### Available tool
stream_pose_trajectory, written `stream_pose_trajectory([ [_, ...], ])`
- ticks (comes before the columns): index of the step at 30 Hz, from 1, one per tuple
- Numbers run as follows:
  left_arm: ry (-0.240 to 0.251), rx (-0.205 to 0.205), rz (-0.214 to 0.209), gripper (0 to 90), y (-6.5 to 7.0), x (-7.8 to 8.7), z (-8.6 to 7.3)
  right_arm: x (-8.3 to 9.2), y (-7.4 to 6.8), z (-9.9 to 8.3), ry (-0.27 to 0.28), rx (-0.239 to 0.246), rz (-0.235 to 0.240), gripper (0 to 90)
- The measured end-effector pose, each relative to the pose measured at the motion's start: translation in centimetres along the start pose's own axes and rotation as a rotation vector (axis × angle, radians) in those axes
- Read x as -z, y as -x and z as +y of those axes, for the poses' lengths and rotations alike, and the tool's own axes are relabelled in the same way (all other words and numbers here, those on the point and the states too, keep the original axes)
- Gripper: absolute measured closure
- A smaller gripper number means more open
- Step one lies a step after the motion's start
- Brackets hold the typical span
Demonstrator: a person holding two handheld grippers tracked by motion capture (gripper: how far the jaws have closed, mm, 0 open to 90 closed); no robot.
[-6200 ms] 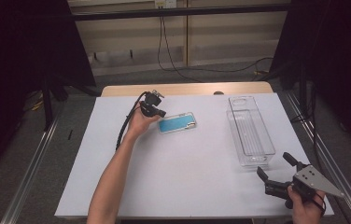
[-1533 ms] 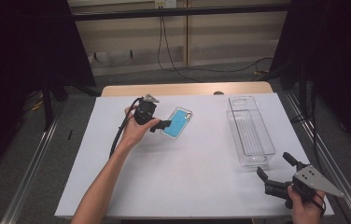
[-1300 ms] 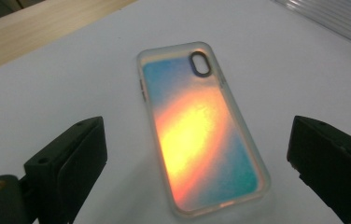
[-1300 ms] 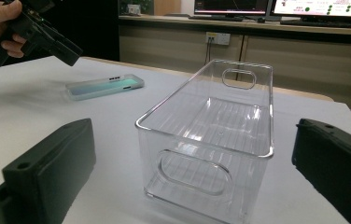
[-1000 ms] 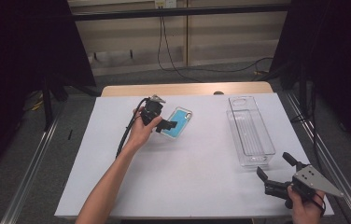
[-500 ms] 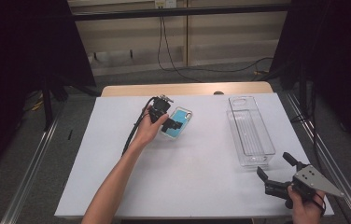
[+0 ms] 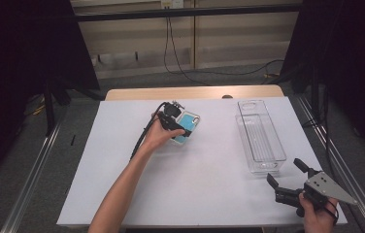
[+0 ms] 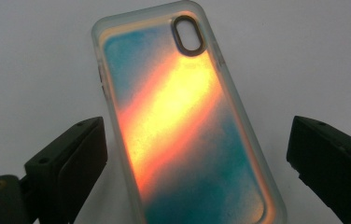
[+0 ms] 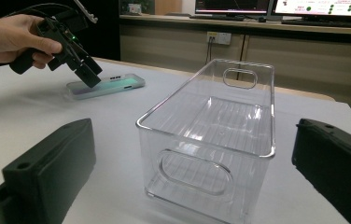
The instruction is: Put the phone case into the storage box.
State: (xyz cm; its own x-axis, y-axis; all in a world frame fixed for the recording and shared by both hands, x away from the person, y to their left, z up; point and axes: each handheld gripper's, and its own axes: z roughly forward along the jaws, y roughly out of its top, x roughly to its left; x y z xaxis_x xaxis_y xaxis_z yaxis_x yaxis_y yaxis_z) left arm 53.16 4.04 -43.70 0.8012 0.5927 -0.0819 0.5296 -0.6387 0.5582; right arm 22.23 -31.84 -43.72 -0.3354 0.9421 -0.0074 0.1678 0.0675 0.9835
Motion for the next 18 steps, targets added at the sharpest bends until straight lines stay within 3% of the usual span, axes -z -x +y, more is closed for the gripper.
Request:
stream_pose_trajectory([
  [10, -0.049, -0.027, 0.037, 7.0, 0.3, -1.2, 0.0, 0.0, 0.0, 0.0, -0.001, -0.003, -0.001, 0.0],
  [18, -0.053, -0.015, 0.054, 7.0, 0.3, -1.6, 0.2, 0.0, 0.0, 0.0, 0.000, -0.004, 0.001, 0.0],
])
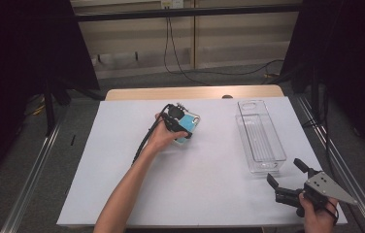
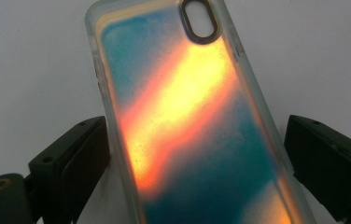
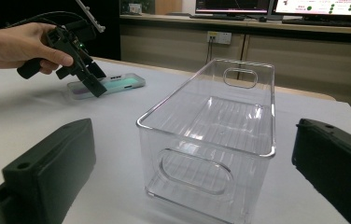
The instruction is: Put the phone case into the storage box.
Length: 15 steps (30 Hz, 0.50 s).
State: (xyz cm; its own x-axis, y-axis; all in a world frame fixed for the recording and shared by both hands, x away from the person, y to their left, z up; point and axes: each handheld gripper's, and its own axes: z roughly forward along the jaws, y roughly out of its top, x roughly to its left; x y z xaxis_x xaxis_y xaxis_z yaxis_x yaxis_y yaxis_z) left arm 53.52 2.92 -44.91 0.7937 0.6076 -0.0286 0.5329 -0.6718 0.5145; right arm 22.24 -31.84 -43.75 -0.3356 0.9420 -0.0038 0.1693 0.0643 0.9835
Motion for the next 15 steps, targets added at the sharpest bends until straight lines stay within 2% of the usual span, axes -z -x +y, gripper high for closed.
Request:
stream_pose_trajectory([
  [5, -0.012, -0.005, 0.001, 6.9, -0.04, -0.03, 0.08, 0.01, -0.01, 0.01, 0.000, 0.004, 0.002, 0.0],
  [9, -0.010, 0.011, -0.002, 6.9, -0.09, -0.12, 0.09, -0.01, -0.03, 0.00, -0.002, 0.004, 0.002, 0.0],
  [15, -0.034, 0.010, -0.002, 7.2, -0.07, -0.12, 0.31, -0.06, -0.08, 0.00, -0.004, 0.005, 0.008, 0.0],
])
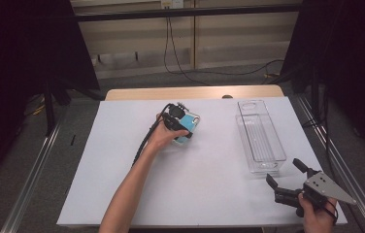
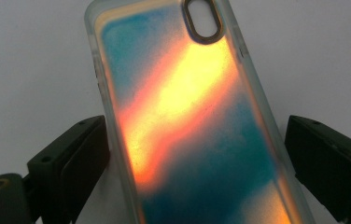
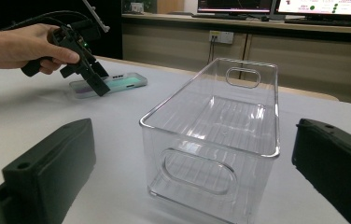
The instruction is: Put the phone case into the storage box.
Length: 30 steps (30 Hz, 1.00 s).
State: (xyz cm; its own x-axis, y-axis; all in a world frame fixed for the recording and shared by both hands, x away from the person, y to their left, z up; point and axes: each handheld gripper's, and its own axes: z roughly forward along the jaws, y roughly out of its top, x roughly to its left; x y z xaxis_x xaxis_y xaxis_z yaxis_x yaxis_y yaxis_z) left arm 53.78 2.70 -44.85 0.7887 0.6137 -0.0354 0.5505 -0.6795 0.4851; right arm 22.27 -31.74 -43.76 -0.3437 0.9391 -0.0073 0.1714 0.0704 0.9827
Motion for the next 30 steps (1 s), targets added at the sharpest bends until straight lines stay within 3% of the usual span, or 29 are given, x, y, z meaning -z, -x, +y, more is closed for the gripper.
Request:
stream_pose_trajectory([
  [4, 0.004, 0.024, 0.008, 8.7, 0.19, -0.07, 0.13, -0.03, 0.02, -0.01, 0.000, 0.001, -0.002, 0.0],
  [6, -0.004, 0.025, 0.006, 9.7, 0.19, -0.03, 0.22, -0.04, 0.03, 0.00, -0.001, -0.003, -0.004, 0.0],
  [7, -0.025, 0.002, 0.008, 10.4, 0.07, 0.12, 0.30, -0.04, 0.03, -0.01, -0.001, -0.003, -0.004, 0.0],
  [16, -0.025, 0.015, 0.007, 16.0, 0.27, 0.34, 0.32, 0.02, 0.05, -0.01, -0.001, -0.003, -0.004, 0.0],
  [19, -0.009, 0.047, 0.027, 16.7, 0.63, 0.31, 0.25, 0.03, 0.08, -0.03, -0.001, -0.004, -0.007, 0.0],
  [21, -0.019, 0.038, 0.025, 16.9, 0.56, 0.41, 0.25, 0.03, 0.09, -0.03, -0.001, -0.005, -0.007, 0.0],
  [22, -0.008, 0.052, 0.026, 16.9, 0.67, 0.34, 0.24, 0.04, 0.09, -0.03, -0.001, -0.004, -0.007, 0.0],
  [30, -0.031, 0.021, 0.014, 17.0, 0.60, 0.73, -0.01, 0.11, 0.15, -0.04, 0.002, -0.007, -0.010, 0.0],
])
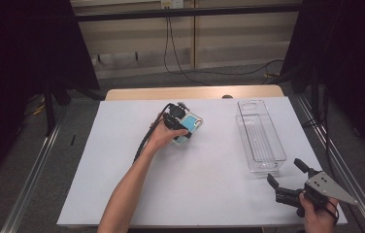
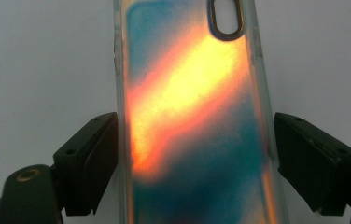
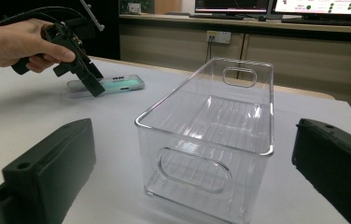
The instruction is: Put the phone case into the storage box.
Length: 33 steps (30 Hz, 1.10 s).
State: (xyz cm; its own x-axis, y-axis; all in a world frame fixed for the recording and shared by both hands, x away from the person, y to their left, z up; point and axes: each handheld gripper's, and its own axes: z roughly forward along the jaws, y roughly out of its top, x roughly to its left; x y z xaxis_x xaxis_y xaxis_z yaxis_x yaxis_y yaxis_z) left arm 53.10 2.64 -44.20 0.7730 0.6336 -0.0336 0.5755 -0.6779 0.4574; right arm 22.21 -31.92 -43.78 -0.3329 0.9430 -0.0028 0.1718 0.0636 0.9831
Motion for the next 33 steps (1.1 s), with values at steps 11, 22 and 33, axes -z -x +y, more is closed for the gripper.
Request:
stream_pose_trajectory([
  [11, 0.012, 0.013, 0.001, 17.0, -0.3, 0.6, -0.9, -0.1, 0.0, 0.0, -0.003, 0.001, 0.000, 0.0],
  [22, 0.069, -0.023, 0.010, 17.0, 0.3, 2.6, -1.2, -0.1, -0.1, 0.0, -0.003, 0.002, 0.000, 0.0],
  [33, 0.140, -0.042, 0.020, 17.0, 0.8, 4.0, -2.2, 0.0, 0.0, 0.0, -0.002, 0.002, -0.001, 0.0],
])
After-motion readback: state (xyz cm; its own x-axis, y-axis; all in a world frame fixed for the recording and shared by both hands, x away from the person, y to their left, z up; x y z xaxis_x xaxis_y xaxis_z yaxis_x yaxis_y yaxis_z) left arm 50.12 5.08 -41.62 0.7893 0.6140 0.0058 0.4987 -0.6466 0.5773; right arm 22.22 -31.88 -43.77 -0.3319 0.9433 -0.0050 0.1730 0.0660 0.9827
